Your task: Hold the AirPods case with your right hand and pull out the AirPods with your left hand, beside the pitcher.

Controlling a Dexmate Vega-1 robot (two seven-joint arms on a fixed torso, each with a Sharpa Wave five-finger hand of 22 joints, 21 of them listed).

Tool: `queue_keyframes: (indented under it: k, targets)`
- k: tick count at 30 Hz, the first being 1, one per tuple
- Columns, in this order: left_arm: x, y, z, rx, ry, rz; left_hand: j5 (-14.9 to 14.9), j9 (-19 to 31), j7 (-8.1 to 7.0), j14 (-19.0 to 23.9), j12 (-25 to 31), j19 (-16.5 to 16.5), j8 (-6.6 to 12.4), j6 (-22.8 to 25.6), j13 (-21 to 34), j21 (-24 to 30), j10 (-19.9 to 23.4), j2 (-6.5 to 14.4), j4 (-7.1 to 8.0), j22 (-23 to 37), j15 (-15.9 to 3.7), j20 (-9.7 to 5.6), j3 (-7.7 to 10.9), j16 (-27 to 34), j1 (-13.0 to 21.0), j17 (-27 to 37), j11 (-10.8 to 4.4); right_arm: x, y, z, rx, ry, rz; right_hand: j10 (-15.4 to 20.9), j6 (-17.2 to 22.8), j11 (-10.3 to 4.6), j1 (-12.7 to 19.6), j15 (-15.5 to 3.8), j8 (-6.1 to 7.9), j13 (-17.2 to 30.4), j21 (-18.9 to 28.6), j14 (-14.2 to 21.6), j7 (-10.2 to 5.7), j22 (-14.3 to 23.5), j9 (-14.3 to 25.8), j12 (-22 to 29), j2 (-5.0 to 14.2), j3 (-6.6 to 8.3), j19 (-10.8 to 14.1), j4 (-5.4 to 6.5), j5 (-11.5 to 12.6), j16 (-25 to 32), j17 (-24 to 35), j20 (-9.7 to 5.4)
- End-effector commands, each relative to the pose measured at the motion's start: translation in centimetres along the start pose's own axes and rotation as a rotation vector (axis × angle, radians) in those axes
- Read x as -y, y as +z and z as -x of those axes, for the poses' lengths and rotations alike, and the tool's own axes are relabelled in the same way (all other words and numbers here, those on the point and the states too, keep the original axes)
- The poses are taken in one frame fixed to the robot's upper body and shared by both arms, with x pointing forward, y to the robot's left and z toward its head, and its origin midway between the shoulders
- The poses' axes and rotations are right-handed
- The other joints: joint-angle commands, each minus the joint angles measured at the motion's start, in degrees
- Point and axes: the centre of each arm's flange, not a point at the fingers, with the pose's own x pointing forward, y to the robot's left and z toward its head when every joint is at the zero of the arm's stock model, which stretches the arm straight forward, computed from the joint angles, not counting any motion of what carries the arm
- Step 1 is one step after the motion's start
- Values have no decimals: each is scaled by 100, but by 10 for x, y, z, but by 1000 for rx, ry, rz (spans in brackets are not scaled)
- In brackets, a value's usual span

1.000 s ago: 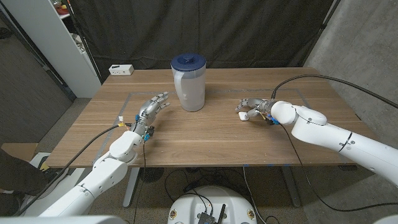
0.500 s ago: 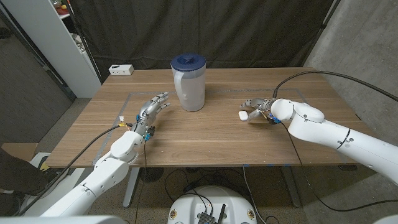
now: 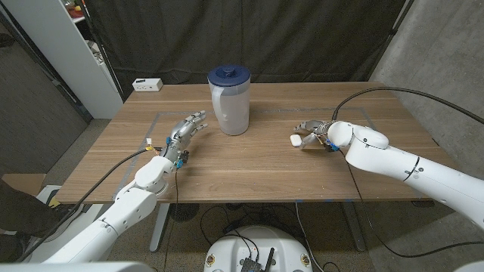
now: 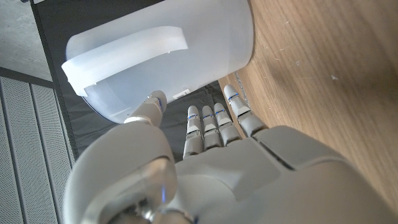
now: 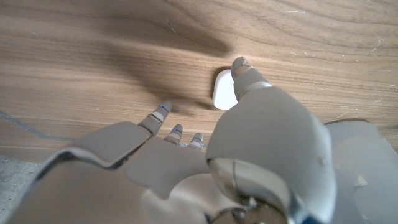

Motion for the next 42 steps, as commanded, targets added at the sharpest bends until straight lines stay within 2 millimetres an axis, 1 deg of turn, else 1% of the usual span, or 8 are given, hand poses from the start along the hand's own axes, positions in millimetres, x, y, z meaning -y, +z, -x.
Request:
queue_keyframes:
  k: [1,4,15,24,29,33,37,42]
  targets:
    - [-1,2,-3,-7,-3,-7,39,21,-1,27,39,34,9,53,11,-31,35,16,-24,22,0,-7,12,10,-44,17,22,2,-1,-10,-9,26,-18,17,165,28,-78,-190,105,20,23,-273,-10,23,21,43,18,-24,36,16,-5,38,19,-8]
    - [0,2,-2,-10,1,-8,38,21,-6,27,37,37,6,50,14,-36,29,18,-21,22,-1,-5,10,11,-50,19,21,2,-2,-11,-18,40,-16,51,336,-5,-94,-205,169,21,16,-267,-11,24,30,59,42,-24,31,15,-3,36,12,-14]
    - [3,1,-1,-10,0,-7,39,22,-7,28,41,43,3,57,24,-54,35,19,-30,23,3,-7,12,9,-52,18,25,-1,-10,-16,-37,68,-14,209,732,5,-95,-234,292,22,16,-162,-15,24,49,118,71,-19,63,-17,-2,60,-2,-28]
    - [7,0,-3,-20,6,-8,38,23,2,26,40,51,-2,56,33,-71,30,25,-30,24,6,-5,12,8,-61,20,30,-4,-16,-21,-29,57,-31,480,1243,-85,-118,-278,429,24,26,-23,-15,23,71,200,113,-27,154,-32,8,83,-10,-96]
    - [8,0,-4,-20,6,-9,38,24,3,30,40,53,-3,58,38,-80,30,23,-36,24,9,-7,14,8,-61,18,27,-5,-16,-19,-31,60,-45,653,1503,-34,-141,-298,505,27,38,55,-21,22,99,250,129,-40,226,-32,15,94,-13,-126]
    - [8,0,-5,-16,3,-9,38,24,4,28,40,54,-3,61,40,-85,28,24,-38,24,7,-7,15,7,-61,18,25,-4,-14,-15,-35,76,-52,624,1442,26,-153,-272,457,26,24,42,-10,22,100,225,106,-57,214,-43,15,79,-14,-103]
    - [8,0,-8,-20,6,-12,38,24,8,24,39,58,-7,54,44,-93,25,26,-39,25,11,-6,15,5,-64,18,22,-4,-12,-14,-40,94,-58,536,1215,52,-165,-214,320,28,3,-19,10,23,96,171,52,-83,181,-69,13,41,-14,-56]
    - [8,-1,-11,-18,-3,-9,39,24,1,24,40,62,-10,49,48,-100,27,24,-46,25,5,-5,16,4,-61,17,29,-4,-9,-12,-44,113,-63,412,1030,115,-226,-172,210,34,-22,-124,85,24,91,110,-23,-132,108,-65,14,-1,-8,11]
